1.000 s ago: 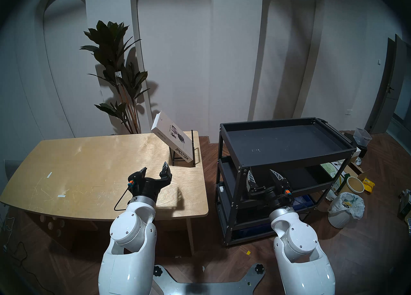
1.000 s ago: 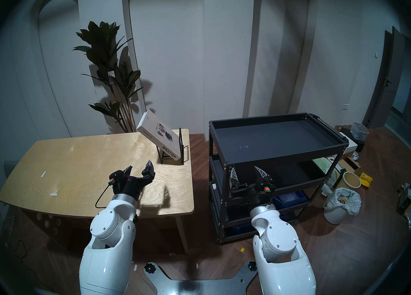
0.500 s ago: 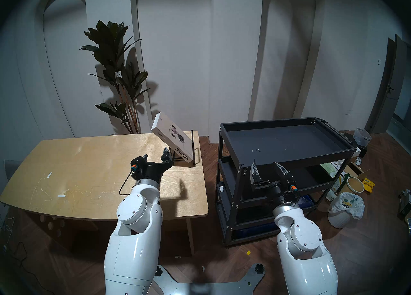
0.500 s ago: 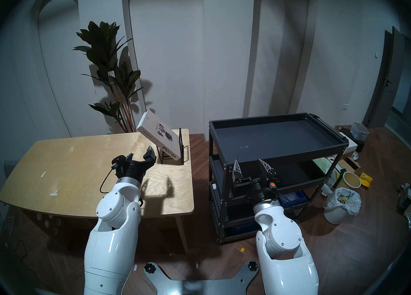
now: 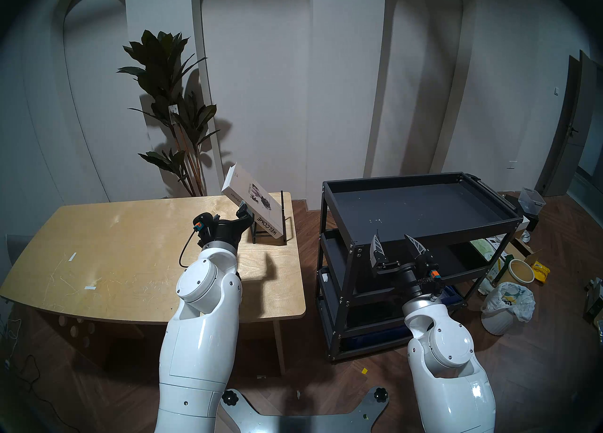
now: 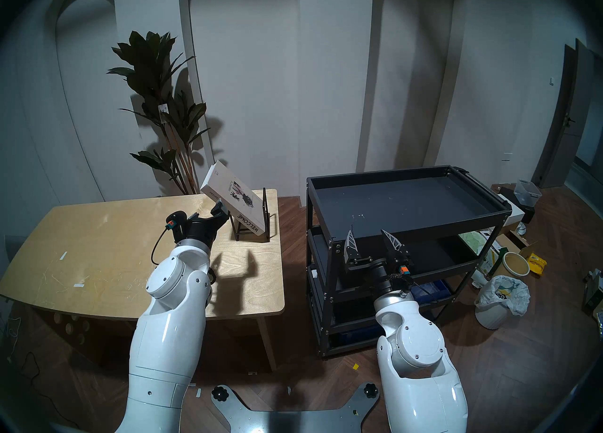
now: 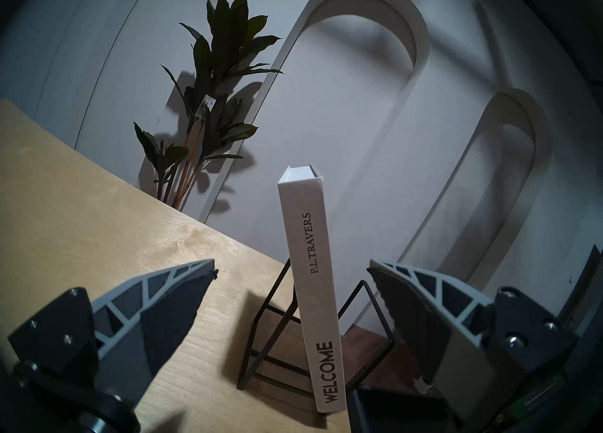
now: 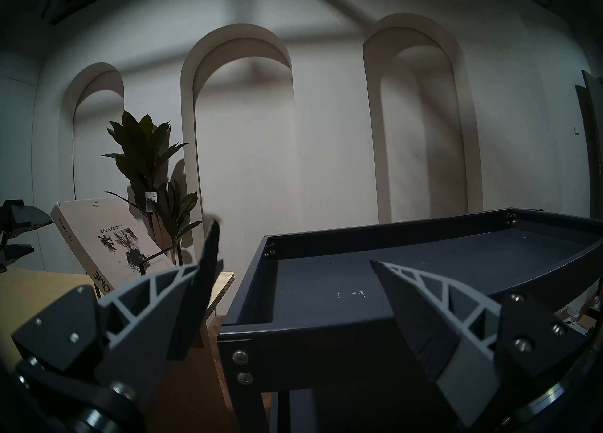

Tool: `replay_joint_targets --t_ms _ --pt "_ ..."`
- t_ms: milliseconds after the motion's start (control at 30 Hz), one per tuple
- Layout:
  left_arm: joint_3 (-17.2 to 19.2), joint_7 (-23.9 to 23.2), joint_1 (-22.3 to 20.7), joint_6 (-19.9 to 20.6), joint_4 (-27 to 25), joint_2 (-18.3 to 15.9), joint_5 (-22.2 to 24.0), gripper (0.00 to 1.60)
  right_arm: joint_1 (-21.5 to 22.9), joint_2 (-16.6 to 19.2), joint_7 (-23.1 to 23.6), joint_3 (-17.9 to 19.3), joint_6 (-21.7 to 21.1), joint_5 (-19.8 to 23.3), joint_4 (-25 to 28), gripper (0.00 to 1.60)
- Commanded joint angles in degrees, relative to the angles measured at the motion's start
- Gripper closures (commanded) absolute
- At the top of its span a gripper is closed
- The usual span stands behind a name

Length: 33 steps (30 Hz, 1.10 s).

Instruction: Transfer books between table and cart

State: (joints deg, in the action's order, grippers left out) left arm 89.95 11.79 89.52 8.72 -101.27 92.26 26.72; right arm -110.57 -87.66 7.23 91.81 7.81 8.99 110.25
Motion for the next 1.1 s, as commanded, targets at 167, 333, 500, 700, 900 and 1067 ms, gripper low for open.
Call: replay_joint_targets --t_ms 167,333,500,700,900,1067 --pt "0.8 0.1 -9.0 -1.1 6.0 0.5 1.7 0.00 1.2 0.0 0.5 -0.1 1.4 -0.1 0.1 0.00" --pt "0.4 -0.3 -11.6 -2.0 8.8 0.6 2.0 0.00 1.2 0.0 0.4 -0.2 1.6 -0.5 -0.2 0.00" --pt "0.3 -0.6 -14.0 -2.9 11.4 0.8 2.2 0.00 1.3 -0.2 0.3 -0.3 1.9 -1.0 -0.4 0.00" --pt "-0.1 -0.3 -16.0 -4.8 14.0 0.9 1.5 0.00 1.5 -0.5 0.2 -0.2 2.1 -1.4 -0.8 0.00" --pt "0.0 0.8 -17.4 -7.3 16.1 0.9 -0.1 0.00 1.8 -0.6 0.2 -0.1 2.3 -1.4 -1.5 0.00" --pt "0.4 1.1 -18.1 -8.1 17.2 0.8 -0.4 0.00 2.1 -0.6 0.2 -0.2 2.3 -1.5 -1.9 0.00"
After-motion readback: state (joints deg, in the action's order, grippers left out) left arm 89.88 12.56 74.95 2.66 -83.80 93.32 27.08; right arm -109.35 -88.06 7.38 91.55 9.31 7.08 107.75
